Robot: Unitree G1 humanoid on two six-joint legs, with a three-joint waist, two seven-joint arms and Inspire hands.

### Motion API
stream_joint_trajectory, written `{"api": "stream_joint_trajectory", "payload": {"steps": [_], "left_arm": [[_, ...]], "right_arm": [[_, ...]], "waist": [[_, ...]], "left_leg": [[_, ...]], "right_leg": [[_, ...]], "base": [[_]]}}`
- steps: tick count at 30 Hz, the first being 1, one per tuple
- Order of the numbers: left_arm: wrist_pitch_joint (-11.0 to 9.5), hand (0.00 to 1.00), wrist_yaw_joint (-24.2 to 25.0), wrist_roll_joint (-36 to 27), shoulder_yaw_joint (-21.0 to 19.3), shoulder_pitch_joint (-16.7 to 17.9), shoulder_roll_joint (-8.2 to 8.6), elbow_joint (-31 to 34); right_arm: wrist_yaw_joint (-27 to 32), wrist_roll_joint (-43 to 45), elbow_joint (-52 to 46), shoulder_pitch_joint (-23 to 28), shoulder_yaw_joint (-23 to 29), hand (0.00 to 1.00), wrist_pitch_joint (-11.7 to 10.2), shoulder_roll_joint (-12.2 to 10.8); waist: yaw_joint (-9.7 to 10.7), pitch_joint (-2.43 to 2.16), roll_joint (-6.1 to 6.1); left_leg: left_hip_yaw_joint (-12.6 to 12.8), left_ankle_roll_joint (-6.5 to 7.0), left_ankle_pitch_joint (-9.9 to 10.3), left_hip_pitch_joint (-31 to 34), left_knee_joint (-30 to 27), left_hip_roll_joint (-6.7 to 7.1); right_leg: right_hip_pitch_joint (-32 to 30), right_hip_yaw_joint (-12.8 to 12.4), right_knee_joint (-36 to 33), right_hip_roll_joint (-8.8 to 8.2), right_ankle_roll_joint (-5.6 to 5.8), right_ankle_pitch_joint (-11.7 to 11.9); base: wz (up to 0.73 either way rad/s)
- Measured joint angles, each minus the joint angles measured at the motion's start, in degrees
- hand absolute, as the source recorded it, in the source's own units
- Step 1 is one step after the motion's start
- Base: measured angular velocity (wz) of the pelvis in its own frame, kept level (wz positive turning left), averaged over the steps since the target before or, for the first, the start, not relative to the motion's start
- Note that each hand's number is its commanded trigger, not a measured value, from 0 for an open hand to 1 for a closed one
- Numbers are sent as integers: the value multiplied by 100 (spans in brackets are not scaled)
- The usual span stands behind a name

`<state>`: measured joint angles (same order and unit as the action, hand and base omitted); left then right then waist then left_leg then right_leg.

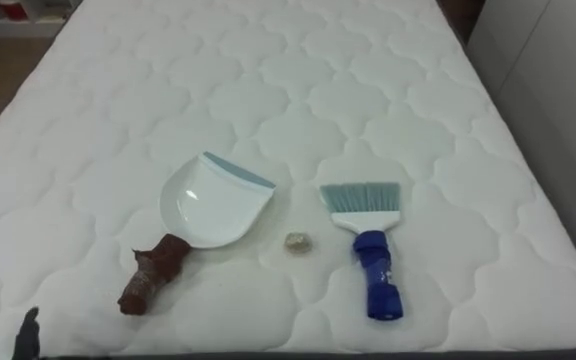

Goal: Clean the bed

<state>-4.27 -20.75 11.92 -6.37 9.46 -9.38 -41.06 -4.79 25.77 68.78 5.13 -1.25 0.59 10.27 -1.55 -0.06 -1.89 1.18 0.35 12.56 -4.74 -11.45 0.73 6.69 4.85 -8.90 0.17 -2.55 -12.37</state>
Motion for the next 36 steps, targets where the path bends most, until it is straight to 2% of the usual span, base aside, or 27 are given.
{"api": "stream_joint_trajectory", "payload": {"steps": [7,9,11,13,14,20,24,30,36], "left_arm": [[-147,0,30,3,170,-316,-4,37],[-259,0,37,7,202,-329,-4,136],[-273,0,36,11,201,-332,-7,246],[-273,0,36,13,210,-337,-12,375],[-275,0,33,12,216,-351,-16,424],[-275,0,29,2,334,-641,-39,439],[-271,0,25,-5,409,-731,-44,426],[-231,0,23,-129,609,-1020,-68,45],[-223,0,106,-351,858,-1277,-78,-221]], "right_arm": [[-16,-64,0,-53,-30,0,-117,15],[-13,-64,10,-54,-28,0,-174,29],[-12,-69,12,-59,-29,0,-190,47],[-10,-72,30,-65,-31,0,-179,63],[-5,-80,35,-59,-58,0,-173,73],[111,-340,46,-55,-184,0,-171,91],[110,-590,39,-74,-206,0,-167,140],[97,-825,167,-149,-277,0,-94,197],[142,-1066,269,-308,-432,0,-51,221]], "waist": [[17,42,60],[32,42,71],[70,34,77],[113,38,86],[116,24,107],[148,24,157],[312,11,180],[417,42,230],[449,38,228]], "left_leg": [[3,0,0,25,10,-6],[10,0,0,64,9,-3],[12,0,0,125,9,-2],[15,0,0,155,8,-1],[16,0,0,196,7,-1],[18,3,-3,319,8,-10],[26,4,-3,452,-33,-5],[27,24,-16,473,-26,-6],[48,50,-40,678,-29,-10]], "right_leg": [[-72,12,-87,-1,1,1],[-112,11,-83,-1,1,1],[-180,16,-89,0,2,2],[-213,6,-94,2,5,5],[-265,2,-110,-2,6,5],[-378,30,-168,-4,7,7],[-469,122,-176,-13,10,9],[-485,148,-183,-24,10,9],[-743,168,-295,-58,10,9]], "base": [[0],[0],[0],[0],[0],[1],[7],[3],[0]]}}
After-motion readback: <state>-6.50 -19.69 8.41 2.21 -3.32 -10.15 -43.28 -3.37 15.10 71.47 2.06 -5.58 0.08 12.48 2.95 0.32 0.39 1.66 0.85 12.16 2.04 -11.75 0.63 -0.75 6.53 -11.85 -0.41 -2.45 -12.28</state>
